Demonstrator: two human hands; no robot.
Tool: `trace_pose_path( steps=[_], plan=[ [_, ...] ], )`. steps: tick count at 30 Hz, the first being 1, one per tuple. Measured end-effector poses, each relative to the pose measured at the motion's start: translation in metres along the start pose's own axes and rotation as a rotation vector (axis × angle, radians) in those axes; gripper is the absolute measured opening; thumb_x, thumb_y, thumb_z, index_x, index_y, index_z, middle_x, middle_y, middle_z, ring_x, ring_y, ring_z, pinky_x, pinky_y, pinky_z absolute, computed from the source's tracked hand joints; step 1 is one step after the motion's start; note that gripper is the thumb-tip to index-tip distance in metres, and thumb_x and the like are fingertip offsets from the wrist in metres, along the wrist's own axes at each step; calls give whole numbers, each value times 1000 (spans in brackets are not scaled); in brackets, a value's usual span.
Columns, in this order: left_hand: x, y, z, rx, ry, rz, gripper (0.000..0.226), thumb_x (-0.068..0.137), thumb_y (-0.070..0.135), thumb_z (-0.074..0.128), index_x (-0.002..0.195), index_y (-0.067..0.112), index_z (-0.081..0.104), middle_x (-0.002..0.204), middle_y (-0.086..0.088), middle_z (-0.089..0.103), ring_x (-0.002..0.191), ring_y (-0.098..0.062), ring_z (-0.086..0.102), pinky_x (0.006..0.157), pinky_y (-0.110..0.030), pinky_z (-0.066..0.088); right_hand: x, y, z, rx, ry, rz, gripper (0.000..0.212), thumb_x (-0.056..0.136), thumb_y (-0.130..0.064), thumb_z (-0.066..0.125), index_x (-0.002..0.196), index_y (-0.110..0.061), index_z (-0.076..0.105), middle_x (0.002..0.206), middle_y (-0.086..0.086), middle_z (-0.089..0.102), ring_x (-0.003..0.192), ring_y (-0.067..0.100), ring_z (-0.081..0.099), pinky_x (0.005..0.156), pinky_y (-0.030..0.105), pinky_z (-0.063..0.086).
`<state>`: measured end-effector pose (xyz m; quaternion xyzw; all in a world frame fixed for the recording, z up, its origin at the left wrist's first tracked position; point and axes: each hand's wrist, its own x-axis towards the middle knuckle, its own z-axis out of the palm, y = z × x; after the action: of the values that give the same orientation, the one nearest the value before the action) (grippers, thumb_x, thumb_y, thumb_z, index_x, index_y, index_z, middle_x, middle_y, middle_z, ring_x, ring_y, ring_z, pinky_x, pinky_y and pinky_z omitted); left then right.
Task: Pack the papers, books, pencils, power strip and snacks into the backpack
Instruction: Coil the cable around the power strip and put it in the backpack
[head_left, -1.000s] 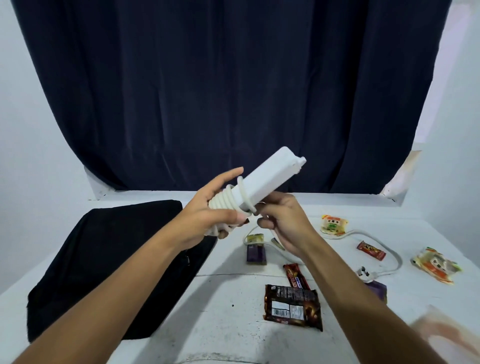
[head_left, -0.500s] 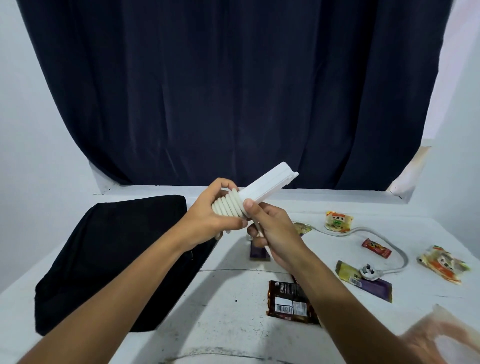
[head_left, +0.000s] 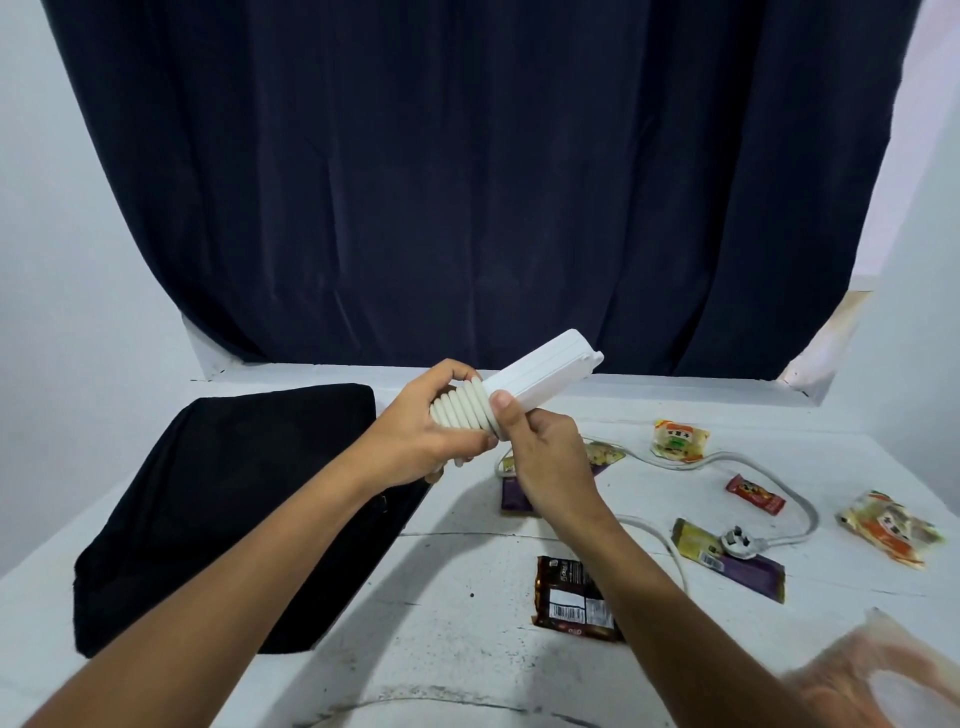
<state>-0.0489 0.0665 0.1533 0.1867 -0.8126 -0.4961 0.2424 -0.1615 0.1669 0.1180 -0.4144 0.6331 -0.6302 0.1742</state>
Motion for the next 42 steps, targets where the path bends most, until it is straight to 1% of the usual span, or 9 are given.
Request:
trace_pose_path(
  steps=[6, 10, 17, 23, 27, 31, 35, 39, 42],
  plan=[
    [-1, 5, -7, -113, -66, -57, 58, 73, 9, 81, 120, 26, 52, 107, -14, 59, 67, -16, 64, 52, -23, 48, -1, -2, -6, 146, 21, 244, 49, 87, -61, 51, 84, -14, 65, 43, -13, 43, 40, 1, 39, 43, 16, 30],
    [-3, -6, -4, 88, 59, 207, 68, 67, 8, 86, 126, 19, 55, 115, -5, 62, 98, -15, 64, 82, -24, 54, -3, -7, -12, 301, 32, 399, 49, 88, -63, 50, 76, -15, 55, 51, -7, 27, 40, 6, 24, 38, 20, 20],
    [2, -24, 6, 258, 166, 379, 67, 74, 24, 82, 134, 20, 53, 124, 9, 61, 116, -6, 57, 99, -24, 47, -7, -6, -12, 389, 43, 451, 49, 84, -63, 56, 73, -15, 55, 53, -5, 28, 40, 7, 24, 41, 21, 18],
    [7, -20, 5, 433, 124, 378, 66, 74, 35, 77, 134, 21, 51, 121, 10, 61, 110, -4, 58, 94, -31, 50, -7, -3, -17, 432, 35, 457, 47, 83, -60, 60, 76, -14, 53, 53, -5, 28, 41, 7, 23, 37, 18, 17],
    [7, -11, 10, 714, 176, 375, 85, 64, 43, 84, 138, 25, 47, 130, 10, 56, 113, -8, 55, 94, -36, 49, -8, -3, -14, 389, 50, 441, 44, 83, -58, 61, 81, -14, 55, 53, -4, 29, 42, 7, 24, 39, 20, 19],
    [7, -3, 23, 984, 366, 466, 94, 58, 46, 85, 140, 24, 45, 125, 2, 59, 100, -21, 62, 74, -38, 54, -7, -8, -12, 412, 81, 419, 47, 83, -57, 62, 89, -11, 63, 52, -4, 29, 42, 8, 24, 40, 21, 19],
    [14, -7, 29, 1100, 336, 487, 85, 57, 40, 85, 133, 22, 51, 118, -3, 61, 84, -26, 65, 60, -37, 55, -7, -8, -12, 369, 83, 423, 45, 83, -57, 62, 82, -12, 62, 49, -5, 32, 39, 6, 27, 37, 19, 21],
    [16, -5, 25, 1064, 295, 331, 71, 58, 34, 81, 122, 24, 53, 111, 4, 60, 80, -24, 63, 62, -33, 50, -5, -4, -20, 204, -64, 439, 44, 87, -55, 57, 81, -11, 61, 56, 1, 45, 42, 9, 33, 39, 20, 25],
    [21, -3, 23, 1071, 320, 240, 71, 57, 34, 80, 121, 24, 52, 102, 4, 61, 81, -26, 61, 64, -34, 47, -4, -3, -27, -170, -248, 295, 18, 89, -35, 60, 90, -18, 67, 64, 2, 61, 43, 12, 46, 44, 24, 38]
  ],
)
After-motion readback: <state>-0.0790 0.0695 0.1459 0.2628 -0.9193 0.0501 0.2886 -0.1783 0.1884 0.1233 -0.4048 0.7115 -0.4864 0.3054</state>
